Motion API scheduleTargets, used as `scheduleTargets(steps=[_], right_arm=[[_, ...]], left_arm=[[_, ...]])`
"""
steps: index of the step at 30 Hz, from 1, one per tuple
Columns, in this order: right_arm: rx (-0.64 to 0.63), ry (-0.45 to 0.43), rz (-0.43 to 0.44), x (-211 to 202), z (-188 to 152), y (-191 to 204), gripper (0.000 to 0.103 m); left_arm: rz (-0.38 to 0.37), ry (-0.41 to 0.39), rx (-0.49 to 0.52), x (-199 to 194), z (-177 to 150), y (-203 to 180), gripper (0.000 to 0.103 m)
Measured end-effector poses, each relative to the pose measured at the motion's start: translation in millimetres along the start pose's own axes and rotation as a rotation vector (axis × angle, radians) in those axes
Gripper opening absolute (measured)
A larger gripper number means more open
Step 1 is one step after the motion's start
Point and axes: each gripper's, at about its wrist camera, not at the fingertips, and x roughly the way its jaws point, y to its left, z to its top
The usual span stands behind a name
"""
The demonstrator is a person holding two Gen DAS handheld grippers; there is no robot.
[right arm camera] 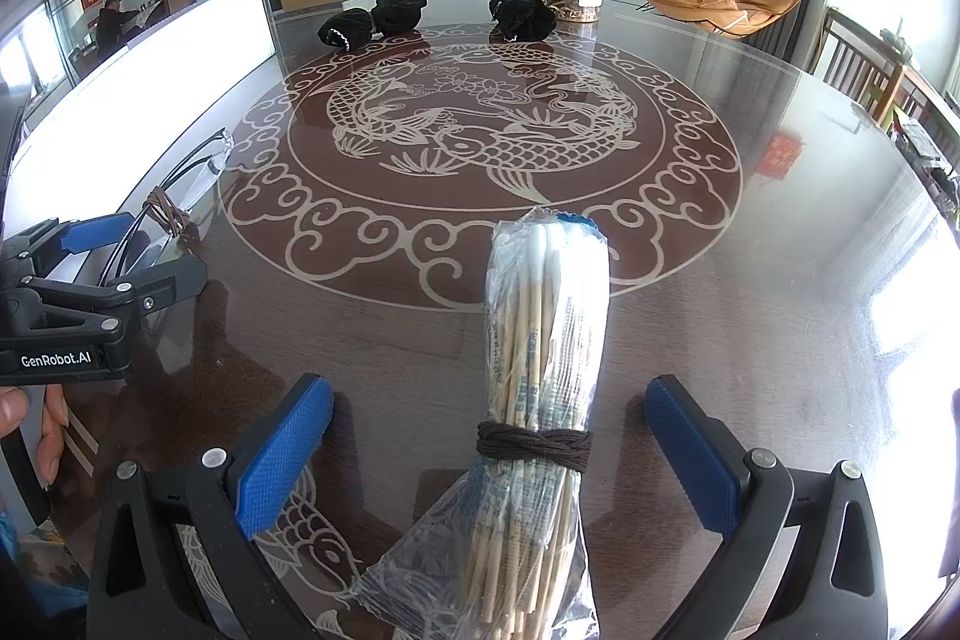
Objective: Organize objects
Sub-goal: 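Lift the stick bundle with the right gripper and hold it above the table, then close the left gripper on the rimless glasses while the right gripper holds the stick bundle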
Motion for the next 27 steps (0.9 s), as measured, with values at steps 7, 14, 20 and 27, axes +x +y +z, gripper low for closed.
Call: scheduleTargets(steps=[7, 14, 20, 27], right_arm=[[0.000, 0.000, 0.000, 0, 0, 0, 0.103], [-0.001, 0.001, 0.000, 0, 0, 0, 0.103], [0.000, 0.001, 0.002, 0, 0, 0, 0.103], [0.002, -0.001, 0.005, 1, 0, 0, 0.103]], left_arm=[[0.000, 0.000, 0.000, 1, 1, 0, 0.103], [-0.031, 0.114, 0.039, 4, 6, -1, 0.103], [-0.050, 0.223, 0.009, 0, 8, 6, 0.103], [-0.170, 0.157, -0.076, -6, 17, 27, 0.029]])
